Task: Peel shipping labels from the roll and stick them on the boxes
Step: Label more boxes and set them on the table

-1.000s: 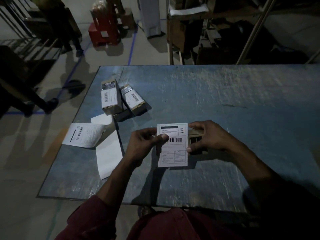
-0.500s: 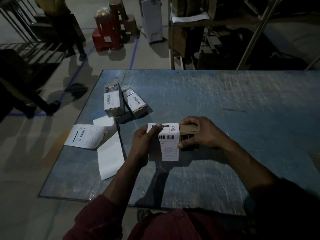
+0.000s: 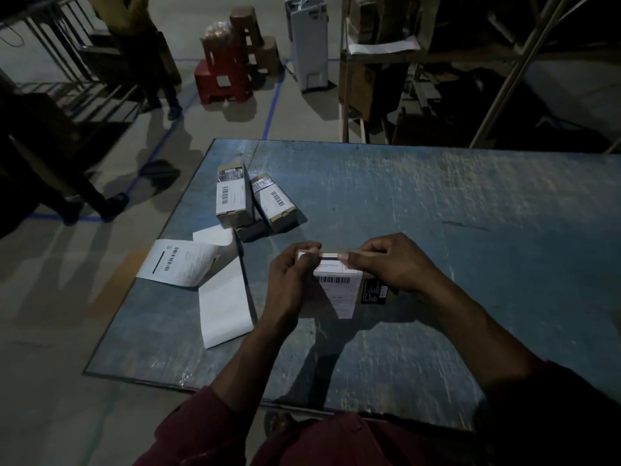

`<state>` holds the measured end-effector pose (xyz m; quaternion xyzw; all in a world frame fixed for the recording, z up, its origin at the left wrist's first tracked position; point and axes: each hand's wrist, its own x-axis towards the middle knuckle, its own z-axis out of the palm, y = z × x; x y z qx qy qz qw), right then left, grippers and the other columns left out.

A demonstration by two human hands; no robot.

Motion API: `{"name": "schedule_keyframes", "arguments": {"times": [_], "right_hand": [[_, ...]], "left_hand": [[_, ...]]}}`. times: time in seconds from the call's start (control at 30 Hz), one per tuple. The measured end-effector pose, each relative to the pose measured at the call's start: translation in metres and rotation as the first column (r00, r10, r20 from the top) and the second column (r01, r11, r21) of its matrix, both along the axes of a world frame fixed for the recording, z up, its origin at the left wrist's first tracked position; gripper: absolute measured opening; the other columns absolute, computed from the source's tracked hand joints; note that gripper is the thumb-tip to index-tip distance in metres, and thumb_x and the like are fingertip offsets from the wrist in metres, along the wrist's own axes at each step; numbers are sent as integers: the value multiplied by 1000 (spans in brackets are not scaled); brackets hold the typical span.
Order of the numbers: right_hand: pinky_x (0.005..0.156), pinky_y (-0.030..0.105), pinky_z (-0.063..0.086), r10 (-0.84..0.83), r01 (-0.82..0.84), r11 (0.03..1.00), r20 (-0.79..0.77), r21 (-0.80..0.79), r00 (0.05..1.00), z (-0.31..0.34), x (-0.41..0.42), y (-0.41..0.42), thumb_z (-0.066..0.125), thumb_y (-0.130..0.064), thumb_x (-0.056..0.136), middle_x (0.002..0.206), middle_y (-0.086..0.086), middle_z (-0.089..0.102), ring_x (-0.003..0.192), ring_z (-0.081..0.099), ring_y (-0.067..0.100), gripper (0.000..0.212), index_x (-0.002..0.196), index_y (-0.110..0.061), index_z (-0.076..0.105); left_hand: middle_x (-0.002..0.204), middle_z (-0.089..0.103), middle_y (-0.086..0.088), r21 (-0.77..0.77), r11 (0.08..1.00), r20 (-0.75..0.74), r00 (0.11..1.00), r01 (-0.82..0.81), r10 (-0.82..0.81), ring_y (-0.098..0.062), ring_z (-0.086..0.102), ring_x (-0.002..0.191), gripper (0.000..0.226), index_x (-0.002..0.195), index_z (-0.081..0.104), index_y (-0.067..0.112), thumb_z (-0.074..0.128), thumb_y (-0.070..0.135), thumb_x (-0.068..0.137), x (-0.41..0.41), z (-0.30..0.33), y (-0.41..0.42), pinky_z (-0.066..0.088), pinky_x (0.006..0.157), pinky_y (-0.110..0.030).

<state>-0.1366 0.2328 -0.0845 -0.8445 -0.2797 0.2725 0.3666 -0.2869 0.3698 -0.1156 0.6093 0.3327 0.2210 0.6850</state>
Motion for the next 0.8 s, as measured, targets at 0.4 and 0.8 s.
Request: {"name": "schedule_keyframes", "arguments": {"times": [0.4, 0.8], "right_hand": [[69, 32, 58, -13, 12, 1000, 30, 28, 999, -2, -12, -8, 71, -87, 62, 81, -17, 77, 79, 72, 4, 59, 86, -34, 78], [78, 27, 56, 0, -2, 1000, 75, 24, 997, 1, -11, -11, 73, -83, 66, 97, -17, 72, 91, 67, 1, 63, 109, -37, 74]], "left_hand": [[99, 78, -16, -95, 990, -91, 990, 100, -109, -41, 73, 101, 40, 95, 75, 18, 65, 56, 95, -2, 13, -3, 53, 88, -44], [93, 80, -10, -206, 978, -118, 991, 40, -65, -29, 75, 91, 51, 101, 74, 16, 46, 58, 104, -3, 22, -11, 52, 82, -37]]}}
